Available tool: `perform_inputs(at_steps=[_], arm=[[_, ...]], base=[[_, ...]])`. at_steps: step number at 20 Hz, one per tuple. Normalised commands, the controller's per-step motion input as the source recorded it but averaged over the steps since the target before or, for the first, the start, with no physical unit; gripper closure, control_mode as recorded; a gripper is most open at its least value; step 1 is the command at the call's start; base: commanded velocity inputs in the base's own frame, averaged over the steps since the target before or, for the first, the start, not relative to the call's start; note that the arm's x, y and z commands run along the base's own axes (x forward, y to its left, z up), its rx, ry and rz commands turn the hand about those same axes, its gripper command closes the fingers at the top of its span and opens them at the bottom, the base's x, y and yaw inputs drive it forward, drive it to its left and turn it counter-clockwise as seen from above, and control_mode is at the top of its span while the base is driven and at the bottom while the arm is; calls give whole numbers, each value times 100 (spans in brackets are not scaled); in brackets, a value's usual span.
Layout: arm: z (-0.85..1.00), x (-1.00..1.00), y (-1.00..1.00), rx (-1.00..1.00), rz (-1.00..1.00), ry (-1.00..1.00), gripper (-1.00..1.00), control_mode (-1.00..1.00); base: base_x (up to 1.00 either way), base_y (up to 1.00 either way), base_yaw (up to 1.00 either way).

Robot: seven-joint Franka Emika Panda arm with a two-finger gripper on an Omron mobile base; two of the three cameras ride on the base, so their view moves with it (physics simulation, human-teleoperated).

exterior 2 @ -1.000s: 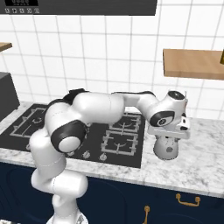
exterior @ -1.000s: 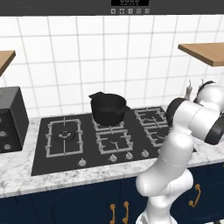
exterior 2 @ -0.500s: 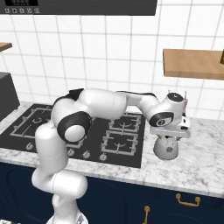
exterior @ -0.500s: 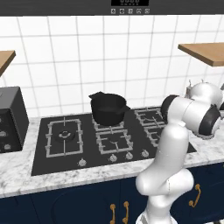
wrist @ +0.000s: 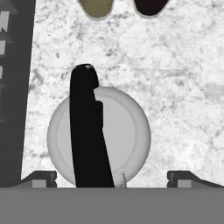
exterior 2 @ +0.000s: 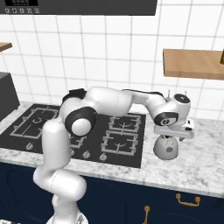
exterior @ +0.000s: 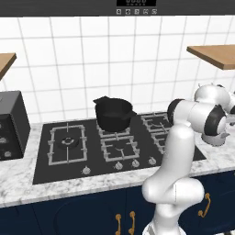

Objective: Pick the kettle from the counter and place it on a stove burner. Then turn the burner on.

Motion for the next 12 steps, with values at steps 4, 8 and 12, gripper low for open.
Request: perform_inputs(at_steps=[4,8,12], arm=[[-29,19,0,0,0,0,-100,-100],[-12,23,0,0,0,0,100,-100],[0,4,0,0,0,0,100,-100]], base=[[0,0,0],[0,0,0],[0,0,0]])
